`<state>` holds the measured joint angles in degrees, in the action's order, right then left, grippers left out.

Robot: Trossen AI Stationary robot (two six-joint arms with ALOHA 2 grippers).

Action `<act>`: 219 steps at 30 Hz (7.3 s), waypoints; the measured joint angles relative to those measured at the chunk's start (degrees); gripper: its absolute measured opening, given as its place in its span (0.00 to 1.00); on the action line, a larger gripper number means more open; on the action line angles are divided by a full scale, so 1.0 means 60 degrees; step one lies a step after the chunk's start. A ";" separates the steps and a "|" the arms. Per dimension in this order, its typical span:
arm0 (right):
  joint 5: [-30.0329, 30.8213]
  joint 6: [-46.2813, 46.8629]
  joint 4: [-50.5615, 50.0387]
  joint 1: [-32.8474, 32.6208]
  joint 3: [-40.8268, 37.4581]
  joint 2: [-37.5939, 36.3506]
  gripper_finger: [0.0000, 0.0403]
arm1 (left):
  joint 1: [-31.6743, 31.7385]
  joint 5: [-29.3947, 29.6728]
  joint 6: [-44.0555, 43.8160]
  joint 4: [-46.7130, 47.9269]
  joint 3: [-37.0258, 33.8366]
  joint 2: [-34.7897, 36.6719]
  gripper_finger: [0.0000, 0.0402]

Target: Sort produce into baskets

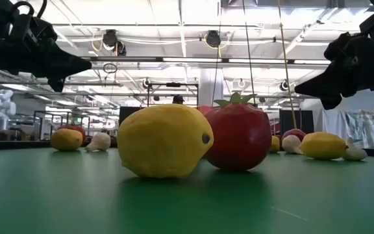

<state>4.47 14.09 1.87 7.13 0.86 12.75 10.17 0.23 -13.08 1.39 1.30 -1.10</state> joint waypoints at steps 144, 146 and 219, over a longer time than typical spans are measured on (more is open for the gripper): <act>-0.1527 -0.0639 0.2763 -0.0069 0.0947 0.1360 0.00 | -0.0011 0.0606 -0.4452 -0.1545 -0.0004 0.0000 0.04; -0.1493 -0.0806 0.2740 -0.0069 0.1348 0.1803 0.00 | -0.0011 0.0454 -0.4439 -0.2135 -0.0004 -0.0003 0.04; -0.1278 -0.0316 -0.4517 -0.2712 0.9916 1.0483 0.01 | -0.2442 0.0411 0.2535 0.2330 1.0378 -1.5993 0.80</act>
<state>-3.20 12.19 -25.23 -9.14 60.36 75.65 -4.48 2.69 2.13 15.37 63.57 -97.06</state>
